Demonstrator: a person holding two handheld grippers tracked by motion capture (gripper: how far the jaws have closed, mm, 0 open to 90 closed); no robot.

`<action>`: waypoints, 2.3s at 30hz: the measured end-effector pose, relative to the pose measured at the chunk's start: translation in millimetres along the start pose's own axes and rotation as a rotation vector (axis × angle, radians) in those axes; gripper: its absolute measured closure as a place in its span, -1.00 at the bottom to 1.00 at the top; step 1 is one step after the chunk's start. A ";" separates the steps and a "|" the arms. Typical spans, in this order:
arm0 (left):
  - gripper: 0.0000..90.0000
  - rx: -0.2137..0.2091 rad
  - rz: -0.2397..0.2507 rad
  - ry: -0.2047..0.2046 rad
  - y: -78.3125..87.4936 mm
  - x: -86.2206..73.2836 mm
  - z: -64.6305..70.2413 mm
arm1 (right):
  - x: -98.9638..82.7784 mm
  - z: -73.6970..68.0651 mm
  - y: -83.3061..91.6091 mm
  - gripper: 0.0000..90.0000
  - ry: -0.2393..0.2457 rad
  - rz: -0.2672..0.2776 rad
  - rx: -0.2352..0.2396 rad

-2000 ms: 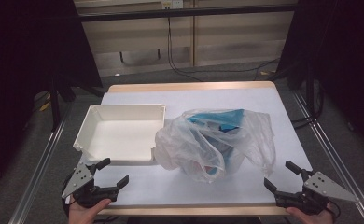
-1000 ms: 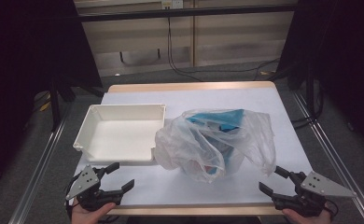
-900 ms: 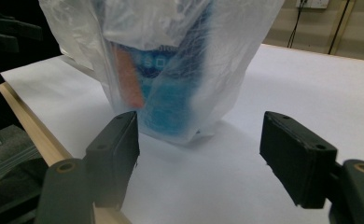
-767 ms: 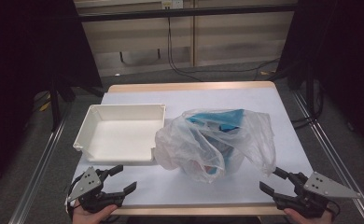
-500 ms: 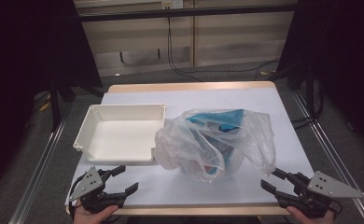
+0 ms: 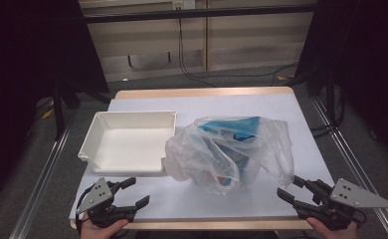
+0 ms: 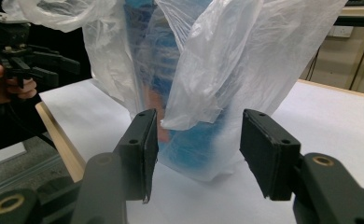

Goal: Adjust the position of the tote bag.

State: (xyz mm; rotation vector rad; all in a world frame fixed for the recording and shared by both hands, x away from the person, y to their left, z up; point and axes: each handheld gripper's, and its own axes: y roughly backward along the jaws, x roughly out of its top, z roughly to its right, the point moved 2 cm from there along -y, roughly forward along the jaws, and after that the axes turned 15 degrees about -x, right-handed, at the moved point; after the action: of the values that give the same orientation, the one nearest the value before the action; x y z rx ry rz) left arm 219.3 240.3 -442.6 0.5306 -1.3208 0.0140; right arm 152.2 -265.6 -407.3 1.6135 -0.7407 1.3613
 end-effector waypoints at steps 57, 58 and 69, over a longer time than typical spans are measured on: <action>0.17 -0.289 0.053 -0.152 -38.8 79.3 65.3 | 44.8 2.5 -18.6 0.96 0.035 0.081 0.129; 0.16 -0.294 0.044 -0.154 -39.5 81.5 67.9 | 44.8 2.8 -18.7 0.96 0.035 0.082 0.125; 0.11 -0.355 0.066 -0.237 -44.1 108.9 94.3 | 47.9 2.3 -19.3 0.96 0.029 0.081 0.121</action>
State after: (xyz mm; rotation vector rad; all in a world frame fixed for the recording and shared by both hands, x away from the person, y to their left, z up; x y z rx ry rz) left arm 175.4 135.0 -344.4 0.1895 -1.5304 -0.2317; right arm 180.6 -254.7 -365.6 1.6697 -0.7255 1.5097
